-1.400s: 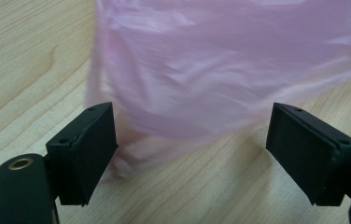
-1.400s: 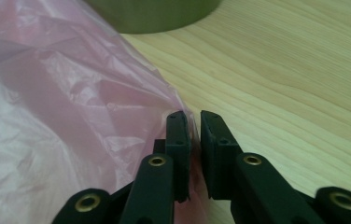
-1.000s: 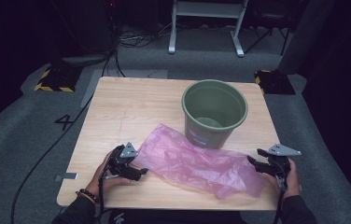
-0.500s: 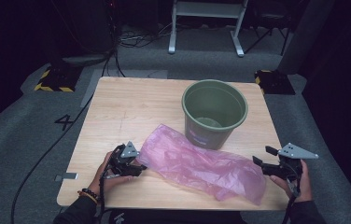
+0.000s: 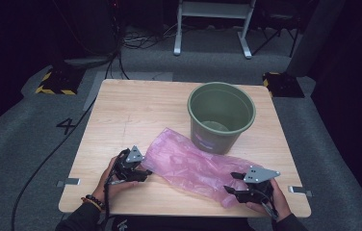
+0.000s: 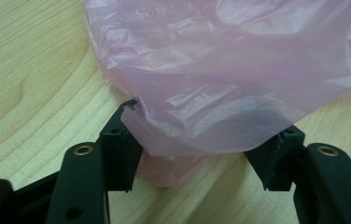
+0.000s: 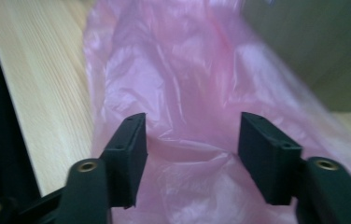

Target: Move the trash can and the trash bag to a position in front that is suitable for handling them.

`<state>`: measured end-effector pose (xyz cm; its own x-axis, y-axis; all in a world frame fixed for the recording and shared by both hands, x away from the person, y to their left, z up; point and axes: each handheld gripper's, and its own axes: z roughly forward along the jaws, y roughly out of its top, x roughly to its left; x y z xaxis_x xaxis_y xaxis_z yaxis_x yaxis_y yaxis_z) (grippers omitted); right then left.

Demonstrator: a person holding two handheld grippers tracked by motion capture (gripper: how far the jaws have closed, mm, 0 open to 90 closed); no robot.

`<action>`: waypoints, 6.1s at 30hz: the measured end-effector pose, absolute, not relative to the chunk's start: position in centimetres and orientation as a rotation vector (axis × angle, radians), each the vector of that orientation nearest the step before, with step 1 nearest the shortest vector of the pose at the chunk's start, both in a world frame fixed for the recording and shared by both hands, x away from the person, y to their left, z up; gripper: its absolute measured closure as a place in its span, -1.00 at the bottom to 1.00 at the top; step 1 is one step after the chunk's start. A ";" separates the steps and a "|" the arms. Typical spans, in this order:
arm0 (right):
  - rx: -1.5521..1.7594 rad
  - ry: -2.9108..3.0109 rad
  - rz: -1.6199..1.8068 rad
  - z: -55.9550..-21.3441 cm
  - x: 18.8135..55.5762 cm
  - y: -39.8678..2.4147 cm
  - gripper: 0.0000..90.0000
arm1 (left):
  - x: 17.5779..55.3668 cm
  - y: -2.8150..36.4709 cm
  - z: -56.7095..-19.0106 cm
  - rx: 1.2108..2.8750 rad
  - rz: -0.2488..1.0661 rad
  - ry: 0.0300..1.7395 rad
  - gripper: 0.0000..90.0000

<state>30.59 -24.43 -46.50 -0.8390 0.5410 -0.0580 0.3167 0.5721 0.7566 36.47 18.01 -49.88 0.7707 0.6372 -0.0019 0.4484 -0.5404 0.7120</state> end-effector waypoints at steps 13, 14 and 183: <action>0.790 2.483 0.964 -48.7 32.7 -26.4 0.74 | 36.7 16.9 -50.0 2.248 0.319 0.798 -0.47; 0.802 2.470 0.951 -48.8 33.0 -26.6 0.76 | 36.7 16.7 -50.0 2.257 0.319 0.790 -0.51; 0.446 2.140 1.375 -40.7 29.7 -22.9 0.99 | 35.6 18.5 -50.4 2.241 0.320 0.779 -0.68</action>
<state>29.74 -22.94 -40.65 -0.7926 0.5468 -0.2698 -0.0181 0.4212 0.9068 35.61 18.52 -50.39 0.7853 0.6191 -0.0043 0.4373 -0.5498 0.7117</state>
